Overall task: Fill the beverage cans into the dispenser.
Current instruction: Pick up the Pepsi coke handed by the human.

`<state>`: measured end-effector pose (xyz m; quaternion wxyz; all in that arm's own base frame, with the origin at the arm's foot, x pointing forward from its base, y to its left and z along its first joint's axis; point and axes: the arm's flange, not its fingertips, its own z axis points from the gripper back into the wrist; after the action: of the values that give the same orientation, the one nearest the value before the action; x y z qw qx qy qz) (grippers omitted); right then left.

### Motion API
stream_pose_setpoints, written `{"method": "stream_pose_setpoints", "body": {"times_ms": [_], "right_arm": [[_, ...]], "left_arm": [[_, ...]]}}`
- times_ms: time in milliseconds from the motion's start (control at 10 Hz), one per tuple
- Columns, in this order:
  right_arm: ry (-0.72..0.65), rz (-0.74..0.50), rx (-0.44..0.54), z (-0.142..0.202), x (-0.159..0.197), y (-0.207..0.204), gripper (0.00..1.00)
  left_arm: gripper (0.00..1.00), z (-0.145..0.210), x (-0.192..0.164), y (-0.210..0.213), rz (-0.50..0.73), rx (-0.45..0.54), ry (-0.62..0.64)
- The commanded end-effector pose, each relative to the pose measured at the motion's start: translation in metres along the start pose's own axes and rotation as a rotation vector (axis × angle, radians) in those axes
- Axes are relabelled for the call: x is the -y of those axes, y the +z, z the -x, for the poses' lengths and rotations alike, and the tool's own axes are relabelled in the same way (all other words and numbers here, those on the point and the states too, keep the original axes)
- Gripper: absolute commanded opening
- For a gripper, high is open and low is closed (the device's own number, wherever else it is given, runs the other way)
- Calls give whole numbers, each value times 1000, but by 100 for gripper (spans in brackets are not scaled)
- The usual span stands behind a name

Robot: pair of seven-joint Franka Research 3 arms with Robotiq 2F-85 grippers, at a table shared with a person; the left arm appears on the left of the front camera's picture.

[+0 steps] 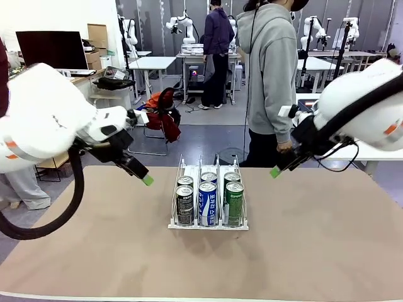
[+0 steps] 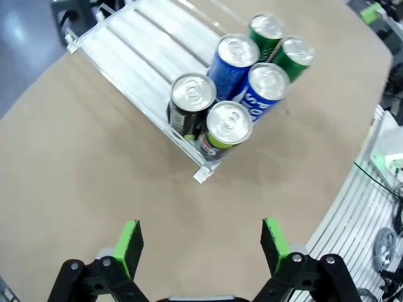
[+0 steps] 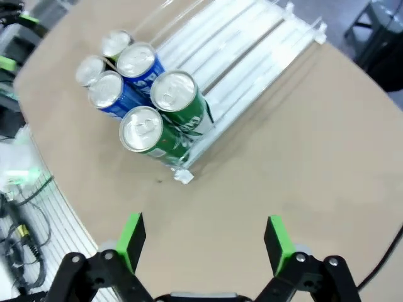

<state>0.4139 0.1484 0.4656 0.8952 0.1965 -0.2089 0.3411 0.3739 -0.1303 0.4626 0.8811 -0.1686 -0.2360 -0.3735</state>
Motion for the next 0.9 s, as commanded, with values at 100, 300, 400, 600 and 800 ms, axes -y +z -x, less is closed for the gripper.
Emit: {"method": "stream_pose_setpoints", "body": {"times_ms": [100, 300, 400, 600, 800], "right_arm": [[17, -159, 68, 3, 37, 32, 100], [-28, -46, 66, 7, 34, 27, 100], [1, -115, 62, 2, 31, 43, 100], [1, -115, 62, 2, 31, 43, 100], [1, -115, 62, 2, 31, 43, 100]], "left_arm": [[100, 17, -12, 33, 133, 113, -103], [100, 16, -9, 18, 76, 79, -87], [100, 8, -8, 42, 96, 103, -99], [100, 8, -8, 42, 96, 103, -99], [100, 8, -8, 42, 96, 103, -99]]}}
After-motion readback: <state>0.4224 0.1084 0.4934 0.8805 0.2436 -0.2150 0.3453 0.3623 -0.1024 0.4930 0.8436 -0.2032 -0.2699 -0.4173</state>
